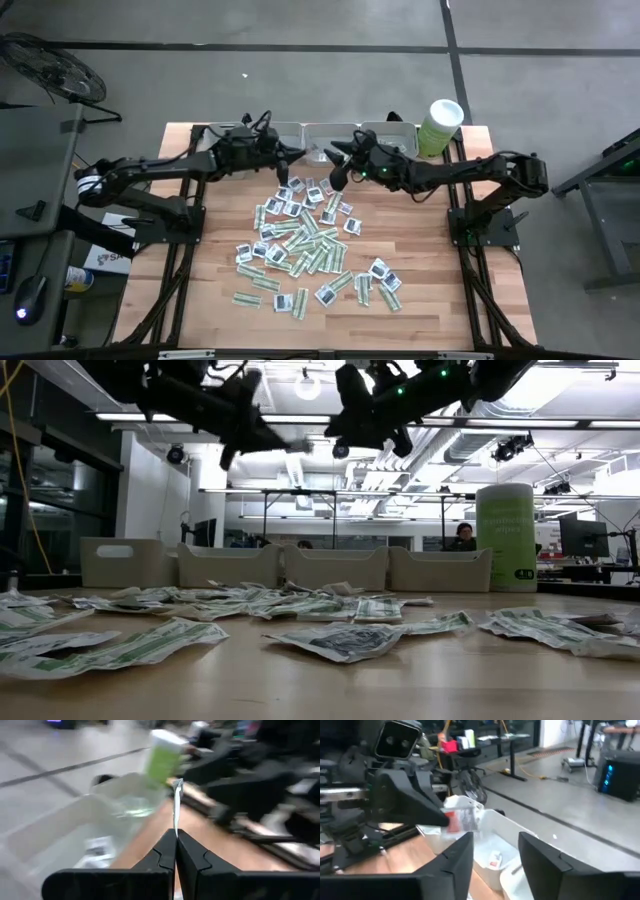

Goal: Pick & Place First Aid Supplies
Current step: Put the orange ointment pack into the middle left gray bin

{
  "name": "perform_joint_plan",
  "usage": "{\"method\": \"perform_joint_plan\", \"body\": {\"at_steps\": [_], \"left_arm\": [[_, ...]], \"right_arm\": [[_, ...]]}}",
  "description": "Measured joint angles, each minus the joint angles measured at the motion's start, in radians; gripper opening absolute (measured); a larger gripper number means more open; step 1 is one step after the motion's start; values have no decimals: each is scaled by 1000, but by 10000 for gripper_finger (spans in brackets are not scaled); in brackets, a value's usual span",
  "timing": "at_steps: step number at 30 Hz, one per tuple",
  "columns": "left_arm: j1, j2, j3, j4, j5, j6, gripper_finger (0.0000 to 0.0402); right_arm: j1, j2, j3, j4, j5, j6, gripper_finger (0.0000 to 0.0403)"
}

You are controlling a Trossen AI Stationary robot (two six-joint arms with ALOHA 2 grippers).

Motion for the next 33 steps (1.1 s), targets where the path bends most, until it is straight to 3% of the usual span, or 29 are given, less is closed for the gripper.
{"method": "perform_joint_plan", "body": {"at_steps": [6,14,19,33], "left_arm": [[1,-17,0,-268,-308,-81,0],[30,15,-1,-417,-461,-189,0],[126,61,-1,-427,-387,-238,0],[373,185,0,-423,-3,-282,3]], "right_arm": [[1,0,0,-65,-9,50,176],[3,0,0,-78,-8,49,177],[3,0,0,-78,-8,48,177],[3,0,0,-80,-16,58,177]]}}
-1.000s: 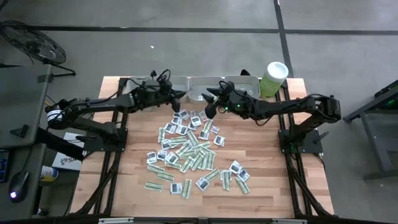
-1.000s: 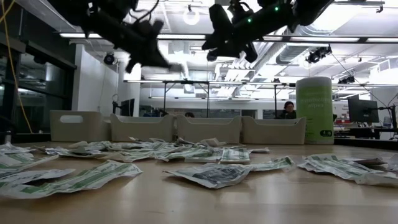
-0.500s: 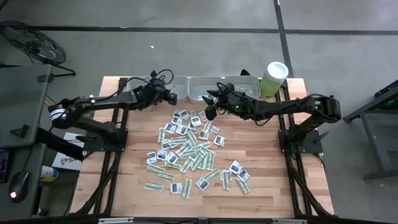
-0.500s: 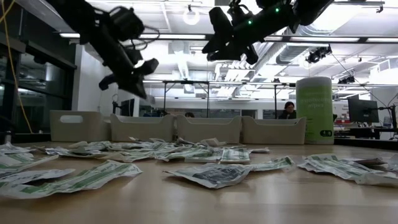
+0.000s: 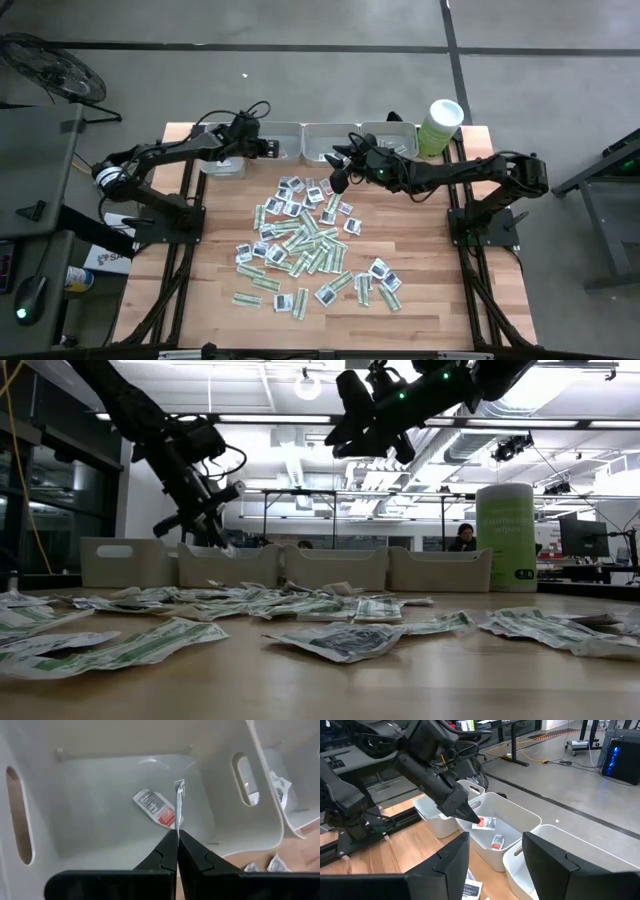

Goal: Pick & Place First Aid Supplies
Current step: Put the orange ointment pack into the middle left gray bin, then put the green bandage into the right gray bin

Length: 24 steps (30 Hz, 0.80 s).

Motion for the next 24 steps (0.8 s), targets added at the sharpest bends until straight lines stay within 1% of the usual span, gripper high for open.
{"method": "perform_joint_plan", "body": {"at_steps": [4,11,14,16,19,24], "left_arm": [[10,3,0,2,11,0,21],[7,3,0,11,10,28,73],[8,-13,0,42,46,90,84],[7,-44,0,78,63,139,86],[-14,-100,0,119,121,240,86],[-84,-200,0,116,180,368,87]], "right_arm": [[0,0,0,0,0,0,177],[0,0,0,-4,-1,0,177],[0,0,0,-26,-12,15,177],[0,0,0,-46,-42,38,177],[0,0,0,-98,-73,83,177],[0,0,0,-240,-76,260,177]]}}
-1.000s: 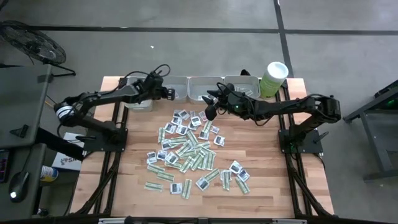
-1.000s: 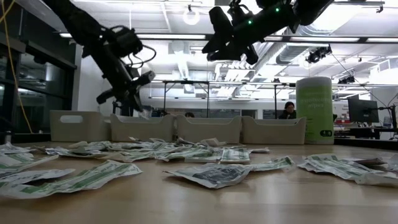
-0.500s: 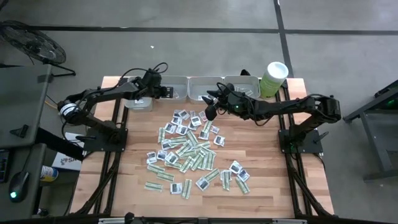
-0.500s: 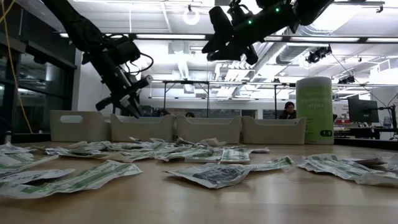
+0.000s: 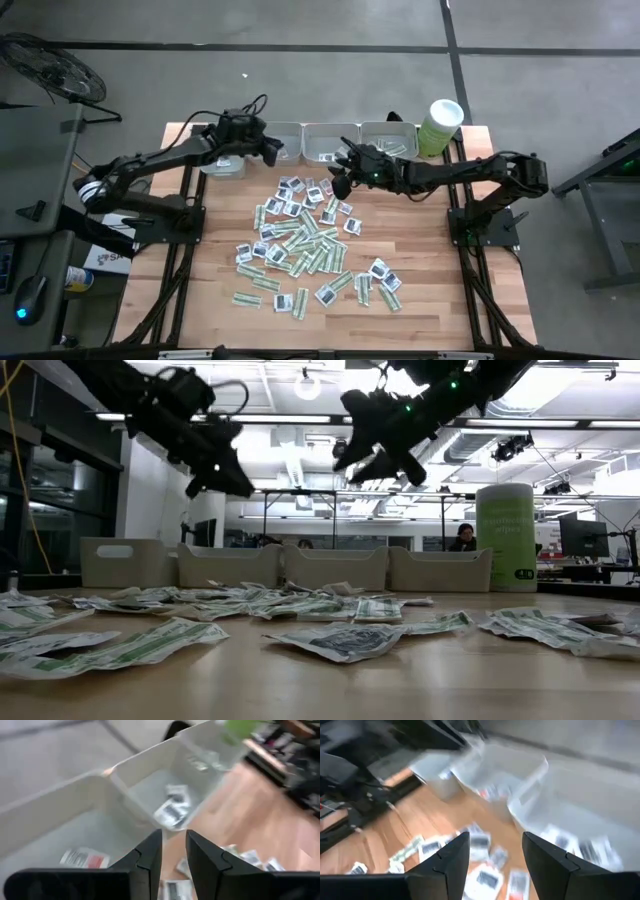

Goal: Pick & Place First Aid Supplies
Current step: Put the green bandage into the right gray bin

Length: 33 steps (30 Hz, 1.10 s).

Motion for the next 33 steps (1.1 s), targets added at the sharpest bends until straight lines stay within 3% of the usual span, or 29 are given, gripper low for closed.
{"method": "perform_joint_plan", "body": {"at_steps": [6,16,33], "left_arm": [[-113,-66,0,-32,1,62,87],[-252,-73,0,-38,-31,83,87],[-271,-72,0,-46,-26,80,87]], "right_arm": [[-1,0,-1,-193,-27,294,177],[21,35,-3,-319,-44,553,177],[46,217,-3,-305,-52,724,177]]}}
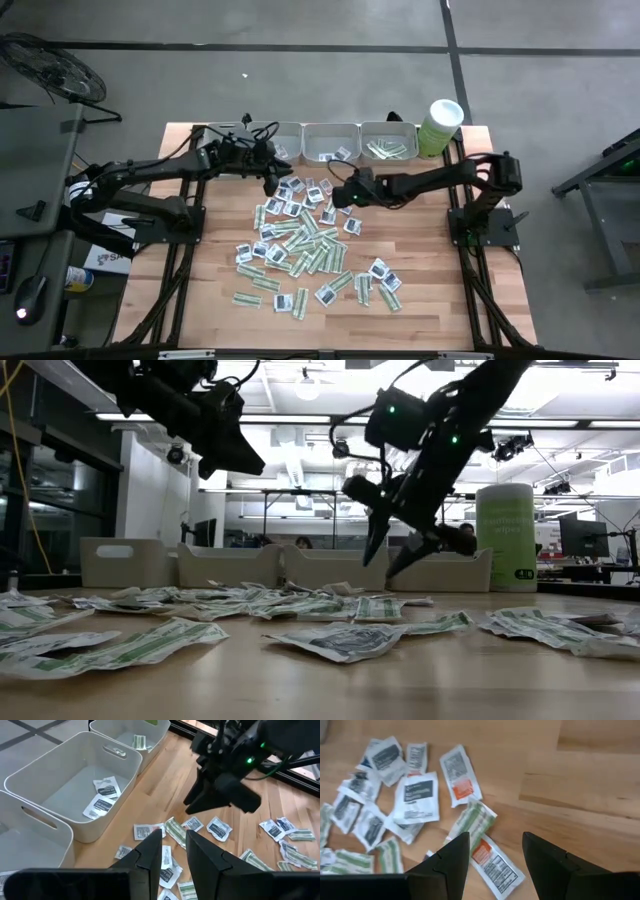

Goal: Pick & Place First Aid Supplies
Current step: Put the green bandage into the right gray bin

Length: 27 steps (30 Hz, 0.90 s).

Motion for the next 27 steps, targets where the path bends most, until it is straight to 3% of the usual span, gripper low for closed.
{"method": "perform_joint_plan", "body": {"at_steps": [10,27], "left_arm": [[0,0,0,-1,0,3,87],[0,0,0,-31,5,7,87]], "right_arm": [[-12,96,0,128,-24,8,177],[-21,138,1,233,-42,-10,171]]}}
